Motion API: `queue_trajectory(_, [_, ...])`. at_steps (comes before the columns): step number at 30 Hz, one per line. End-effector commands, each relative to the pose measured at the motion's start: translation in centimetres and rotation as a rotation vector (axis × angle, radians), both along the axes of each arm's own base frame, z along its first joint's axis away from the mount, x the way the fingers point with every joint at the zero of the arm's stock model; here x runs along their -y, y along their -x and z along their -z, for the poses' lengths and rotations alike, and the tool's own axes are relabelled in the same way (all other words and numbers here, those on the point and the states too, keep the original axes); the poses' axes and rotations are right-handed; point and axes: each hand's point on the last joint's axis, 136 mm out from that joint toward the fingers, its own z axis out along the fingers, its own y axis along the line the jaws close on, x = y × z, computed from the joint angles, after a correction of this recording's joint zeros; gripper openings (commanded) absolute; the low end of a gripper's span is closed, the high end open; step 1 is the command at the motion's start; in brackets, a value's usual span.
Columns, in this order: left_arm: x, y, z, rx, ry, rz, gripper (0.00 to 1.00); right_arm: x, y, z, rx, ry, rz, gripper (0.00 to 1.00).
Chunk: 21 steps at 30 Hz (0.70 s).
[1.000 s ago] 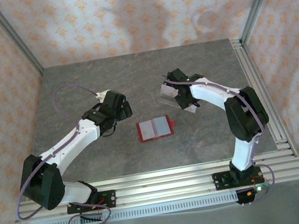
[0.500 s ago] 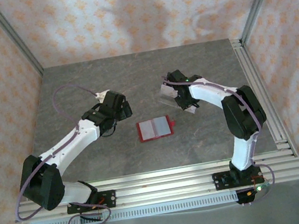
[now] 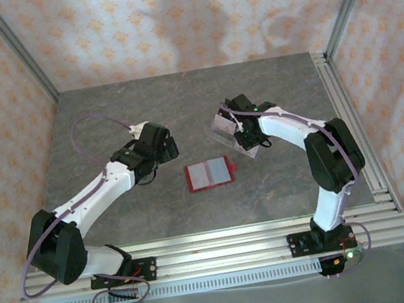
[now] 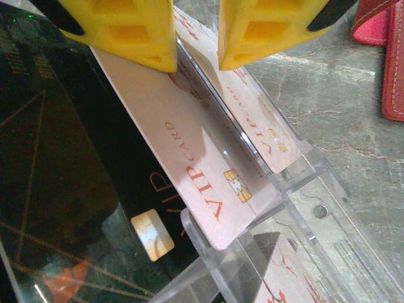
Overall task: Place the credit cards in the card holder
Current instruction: Pick up the credit card from the storage box.
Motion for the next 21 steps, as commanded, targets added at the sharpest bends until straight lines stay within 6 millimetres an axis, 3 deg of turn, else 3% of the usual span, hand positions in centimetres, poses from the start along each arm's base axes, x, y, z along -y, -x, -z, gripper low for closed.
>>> queue_trajectory(1, [-0.2, -0.4, -0.2, 0.014, 0.005, -0.012, 1.00, -0.4, 1.6, 1.0, -0.073, -0.022, -0.022, 0.23])
queue_trajectory(10, [0.1, -0.5, -0.2, 0.011, 0.011, -0.005, 1.00, -0.4, 1.3, 1.4, -0.091, 0.003, -0.065, 0.14])
queue_trajectory(17, [0.2, -0.5, -0.1, 0.004, 0.009, 0.003, 1.00, -1.1, 1.7, 1.8, -0.126, -0.024, -0.106, 0.00])
queue_trajectory(21, [0.3, -0.6, -0.2, 0.004, 0.010, 0.005, 1.00, -1.3, 1.7, 1.6, -0.126, -0.035, -0.112, 0.00])
